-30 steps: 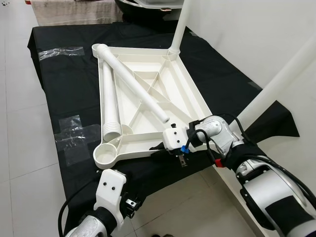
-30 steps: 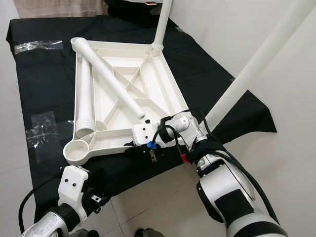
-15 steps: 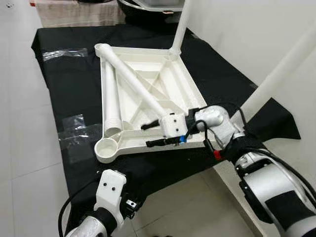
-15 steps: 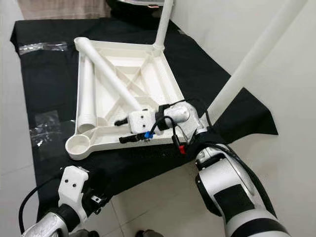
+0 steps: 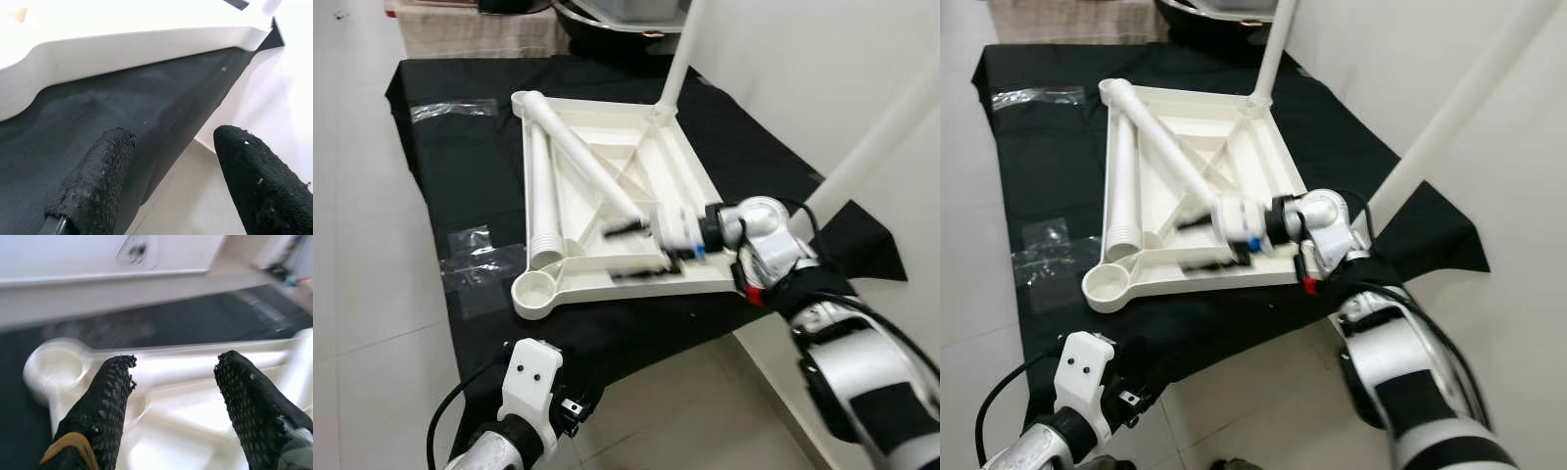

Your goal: Building children table

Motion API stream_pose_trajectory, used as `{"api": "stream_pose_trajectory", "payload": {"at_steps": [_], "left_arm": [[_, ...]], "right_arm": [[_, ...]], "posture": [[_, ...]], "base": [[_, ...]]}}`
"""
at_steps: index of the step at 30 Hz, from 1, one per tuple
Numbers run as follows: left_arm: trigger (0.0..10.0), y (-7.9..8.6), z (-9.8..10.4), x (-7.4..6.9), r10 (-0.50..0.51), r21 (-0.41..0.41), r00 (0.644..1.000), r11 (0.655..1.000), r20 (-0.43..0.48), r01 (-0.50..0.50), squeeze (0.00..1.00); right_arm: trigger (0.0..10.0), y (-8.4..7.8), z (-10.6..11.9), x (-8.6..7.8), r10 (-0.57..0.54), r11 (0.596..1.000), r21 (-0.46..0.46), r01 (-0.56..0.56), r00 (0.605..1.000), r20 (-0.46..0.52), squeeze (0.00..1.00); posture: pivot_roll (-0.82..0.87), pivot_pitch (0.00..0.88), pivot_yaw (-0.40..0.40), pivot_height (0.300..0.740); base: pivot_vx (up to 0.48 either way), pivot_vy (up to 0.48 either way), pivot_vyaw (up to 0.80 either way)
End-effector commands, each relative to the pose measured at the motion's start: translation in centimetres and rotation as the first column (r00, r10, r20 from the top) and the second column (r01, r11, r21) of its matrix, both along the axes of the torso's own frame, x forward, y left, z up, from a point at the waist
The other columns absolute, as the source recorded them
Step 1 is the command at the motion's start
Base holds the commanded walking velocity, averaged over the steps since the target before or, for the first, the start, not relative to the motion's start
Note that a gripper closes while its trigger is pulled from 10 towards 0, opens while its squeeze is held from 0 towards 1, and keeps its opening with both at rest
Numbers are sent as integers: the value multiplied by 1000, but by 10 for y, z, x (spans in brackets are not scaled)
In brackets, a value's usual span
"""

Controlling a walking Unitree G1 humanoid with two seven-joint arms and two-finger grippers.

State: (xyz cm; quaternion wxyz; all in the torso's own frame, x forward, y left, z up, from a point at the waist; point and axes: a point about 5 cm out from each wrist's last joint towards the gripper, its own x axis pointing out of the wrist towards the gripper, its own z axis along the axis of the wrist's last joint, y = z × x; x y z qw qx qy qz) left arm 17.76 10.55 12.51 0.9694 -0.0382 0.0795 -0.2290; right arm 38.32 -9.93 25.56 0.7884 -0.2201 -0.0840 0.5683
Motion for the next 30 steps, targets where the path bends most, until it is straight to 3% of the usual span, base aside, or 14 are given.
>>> {"api": "stream_pose_trajectory", "payload": {"at_steps": [1, 4, 7, 8, 9, 10, 12, 13, 17, 18, 19, 20, 22, 30], "left_arm": [[10000, -2, -2, -3, -15, -5, 1000, 1000, -13, 15, 0], [10000, -1, -2, -3, -12, -4, 1000, 1000, -12, 12, 0], [10000, -1, -2, -3, -12, -3, 1000, 1000, -12, 12, 0], [10000, -1, -1, -3, -12, -4, 1000, 1000, -12, 12, 0], [10000, -1, -1, -3, -12, -4, 1000, 1000, -12, 12, 0], [10000, -1, -1, -3, -12, -4, 1000, 1000, -12, 12, 0], [10000, -1, -1, -3, -12, -5, 1000, 1000, -12, 12, 0], [10000, -1, -1, -3, -12, -5, 1000, 1000, -12, 12, 0], [10000, -2, -1, -3, -11, -6, 1000, 1000, -12, 11, 0], [10000, -2, -1, -3, -10, -6, 1000, 1000, -11, 10, 0], [10000, -2, -1, -3, -10, -6, 1000, 1000, -11, 10, 0], [10000, -2, -1, -3, -10, -7, 1000, 1000, -11, 10, 0], [10000, -2, 0, -3, -9, -9, 1000, 1000, -10, 9, 0], [10000, -3, 0, -4, -6, -12, 1000, 1000, -12, 5, 0]], "right_arm": [[10000, -5, 11, 7, -95, 988, 116, 102, 993, -65, 0], [10000, -2, 24, 16, -196, 946, 236, 224, 971, -135, 0], [10000, -2, 25, 19, -235, 929, 251, 270, 959, -161, 0], [10000, -2, 24, 25, -308, 901, 250, 355, 929, -207, 0], [10000, -4, 20, 31, -426, 852, 221, 475, 874, -235, 0], [10000, -4, 20, 31, -426, 852, 221, 475, 874, -235, 0], [10000, -7, 4, 36, -564, 781, 122, 612, 776, -282, 0], [10000, -7, 4, 36, -564, 781, 122, 612, 776, -282, 0], [10000, -5, -9, 36, -624, 744, 44, 667, 717, -312, 0], [10000, -1, -17, 36, -652, 719, 9, 695, 680, -335, 0], [10000, -1, -17, 36, -652, 719, 9, 695, 680, -335, 0], [10000, 3, -24, 35, -664, 704, -15, 710, 650, -370, 0], [10000, 10, -33, 33, -669, 704, -64, 707, 630, -395, 0], [10000, 19, -36, 32, -655, 705, -72, 705, 609, -448, 0]], "posture": [[75, 112, -177, 740], [76, 119, -175, 740], [76, 119, -175, 740], [74, 121, -177, 740], [74, 121, -177, 740], [74, 121, -177, 740], [72, 125, -178, 740], [72, 125, -178, 740], [71, 127, -179, 740], [73, 127, -183, 740], [73, 127, -183, 740], [72, 131, -182, 740], [73, 131, -184, 740], [72, 138, -192, 740]], "base": [[0, 0, 0], [0, 0, 0], [0, 0, 0], [0, 0, 0], [0, 0, 0], [0, 0, 0], [0, 0, 0], [0, 0, 0], [0, 0, 0], [0, 0, 0], [0, 0, 0], [0, 0, 0], [0, 0, 0], [0, 0, 0]]}}
